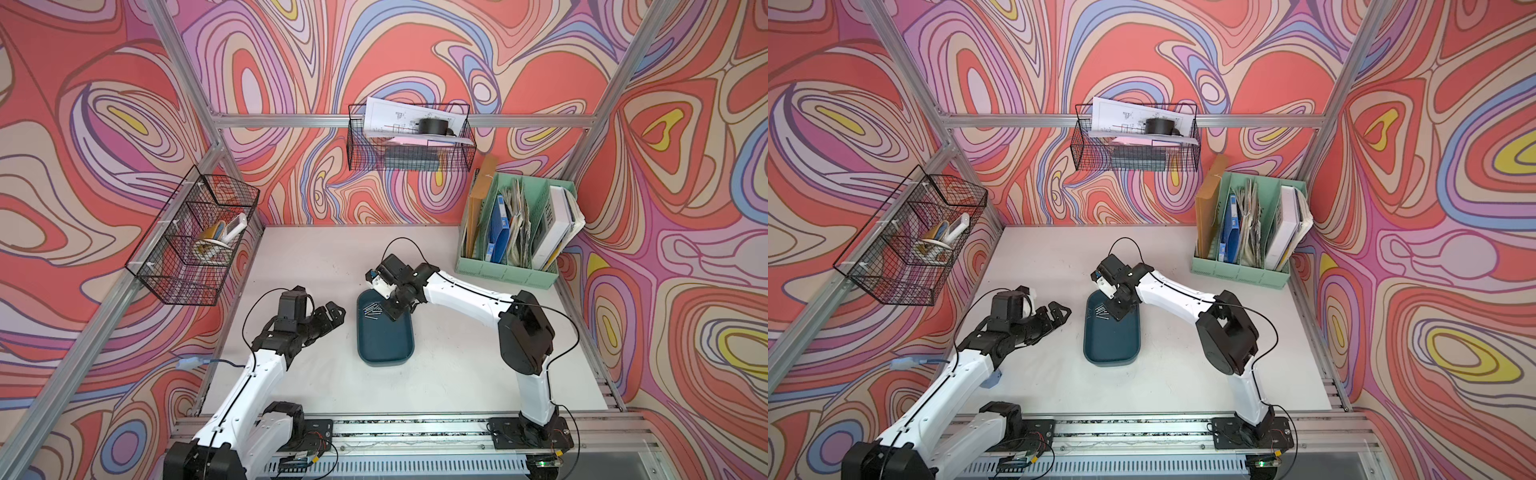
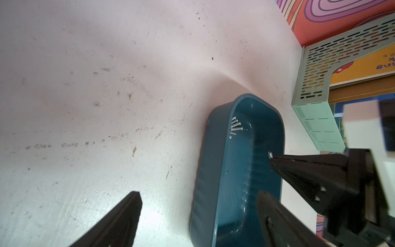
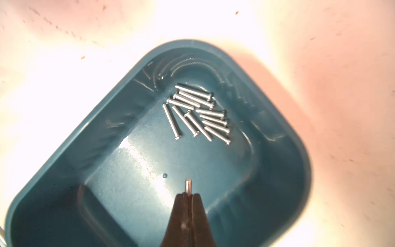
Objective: Take out the screws from the storage box
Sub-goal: Pick up the screw from the storage box, then place the screw at the center of the board.
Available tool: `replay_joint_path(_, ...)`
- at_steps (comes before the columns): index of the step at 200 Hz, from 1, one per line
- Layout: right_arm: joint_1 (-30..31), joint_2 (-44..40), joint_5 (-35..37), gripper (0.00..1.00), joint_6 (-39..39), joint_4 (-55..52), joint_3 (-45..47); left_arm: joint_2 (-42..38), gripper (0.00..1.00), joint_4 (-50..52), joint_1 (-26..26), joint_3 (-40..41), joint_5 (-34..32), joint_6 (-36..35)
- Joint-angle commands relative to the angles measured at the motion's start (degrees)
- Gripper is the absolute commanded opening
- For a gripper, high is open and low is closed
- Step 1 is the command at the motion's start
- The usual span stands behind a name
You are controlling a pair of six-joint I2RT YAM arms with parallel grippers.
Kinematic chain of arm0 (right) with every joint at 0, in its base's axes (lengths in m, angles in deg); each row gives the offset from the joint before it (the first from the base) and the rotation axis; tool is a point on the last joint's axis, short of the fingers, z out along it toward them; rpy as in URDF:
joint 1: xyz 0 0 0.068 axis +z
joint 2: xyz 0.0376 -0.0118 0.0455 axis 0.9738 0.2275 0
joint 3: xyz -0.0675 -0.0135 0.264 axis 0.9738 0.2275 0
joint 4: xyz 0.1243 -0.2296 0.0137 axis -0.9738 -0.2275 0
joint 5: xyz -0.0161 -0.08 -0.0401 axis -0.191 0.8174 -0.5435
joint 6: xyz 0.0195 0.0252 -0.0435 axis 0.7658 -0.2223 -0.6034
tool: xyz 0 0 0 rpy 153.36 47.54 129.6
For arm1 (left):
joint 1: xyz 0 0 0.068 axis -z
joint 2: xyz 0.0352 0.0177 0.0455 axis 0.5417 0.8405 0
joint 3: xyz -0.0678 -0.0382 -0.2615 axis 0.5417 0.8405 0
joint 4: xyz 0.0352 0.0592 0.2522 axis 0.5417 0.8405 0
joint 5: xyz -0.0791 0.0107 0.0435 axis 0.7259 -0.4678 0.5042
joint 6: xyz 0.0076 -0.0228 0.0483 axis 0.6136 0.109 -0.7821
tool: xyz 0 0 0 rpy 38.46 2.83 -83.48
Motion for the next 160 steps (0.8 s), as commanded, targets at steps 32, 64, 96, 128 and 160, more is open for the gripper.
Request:
replay_joint_path(32, -7.66, -11.63, 4.81, 0.00, 5.17, 1.99, 8.88, 0.35, 0.90, -0.64, 0.13, 0.78, 0.72, 0.06)
replay_joint_path(64, -15.88, -17.59, 4.97, 0.00, 6.97, 3.86, 17.53, 1.15, 0.90, -1.56, 0.12, 0.89, 0.92, 0.22)
replay_joint_path(96, -19.71, -18.04, 3.70, 0.00, 9.89, 6.06, 23.20, 1.83, 0.90, -2.60, 0.13, 0.89, 1.36, 0.50)
replay_joint_path(128, -19.70, -14.09, 2.28, 0.00, 12.61, 9.10, 25.45, 2.45, 0.90, -2.74, 0.18, 0.71, 1.53, 0.58)
replay_joint_path(160, -19.69, -8.36, 1.43, 0.00, 14.44, 12.63, 27.24, 2.19, 0.90, -2.41, 0.13, 0.80, 1.50, 0.59)
